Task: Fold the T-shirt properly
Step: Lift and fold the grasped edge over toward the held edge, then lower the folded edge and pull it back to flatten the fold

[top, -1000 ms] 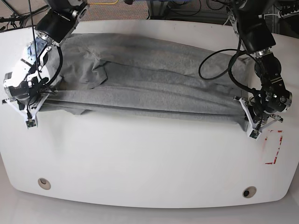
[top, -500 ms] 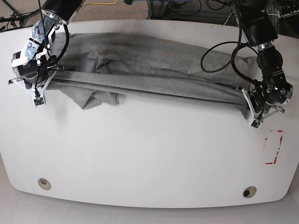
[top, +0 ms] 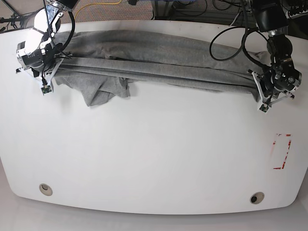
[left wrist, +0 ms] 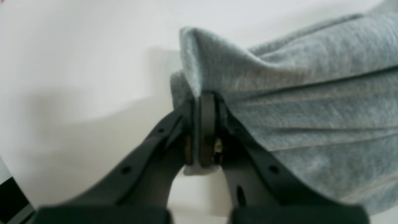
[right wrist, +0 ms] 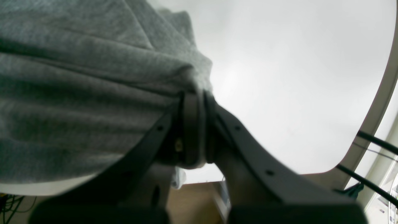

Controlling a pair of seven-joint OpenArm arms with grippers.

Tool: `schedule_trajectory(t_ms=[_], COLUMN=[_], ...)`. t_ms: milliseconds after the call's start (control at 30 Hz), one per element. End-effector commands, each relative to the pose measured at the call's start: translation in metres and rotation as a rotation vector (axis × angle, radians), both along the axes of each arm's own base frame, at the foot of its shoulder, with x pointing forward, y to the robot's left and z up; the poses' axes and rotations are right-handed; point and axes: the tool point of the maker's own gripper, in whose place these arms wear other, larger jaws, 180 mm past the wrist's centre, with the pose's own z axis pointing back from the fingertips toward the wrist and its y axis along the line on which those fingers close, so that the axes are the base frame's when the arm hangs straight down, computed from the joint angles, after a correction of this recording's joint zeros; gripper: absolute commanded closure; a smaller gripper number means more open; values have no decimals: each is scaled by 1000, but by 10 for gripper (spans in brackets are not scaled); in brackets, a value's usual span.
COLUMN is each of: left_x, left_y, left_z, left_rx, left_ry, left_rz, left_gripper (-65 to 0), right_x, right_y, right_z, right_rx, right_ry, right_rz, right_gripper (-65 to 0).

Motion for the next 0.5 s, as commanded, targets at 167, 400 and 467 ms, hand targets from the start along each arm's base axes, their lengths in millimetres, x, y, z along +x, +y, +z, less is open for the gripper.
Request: schedule_trajectory(t_ms=[167, 400, 467], left_x=[-11, -12, -9], left_y=[30, 34, 33], left_z=[21, 34, 44], left_rx=[156, 198, 216], left_ry=[46, 46, 24], left_rz=[14, 21, 19], left_gripper=[-161, -504, -532], right_x=[-7, -4, 2], right_y=[-14, -14, -13], right_z=[7, 10, 15], right_rx=[-65, -62, -50], right_ry=[21, 3, -30], right_rz=[-21, -22, -30], right_gripper=[-271, -476, -466])
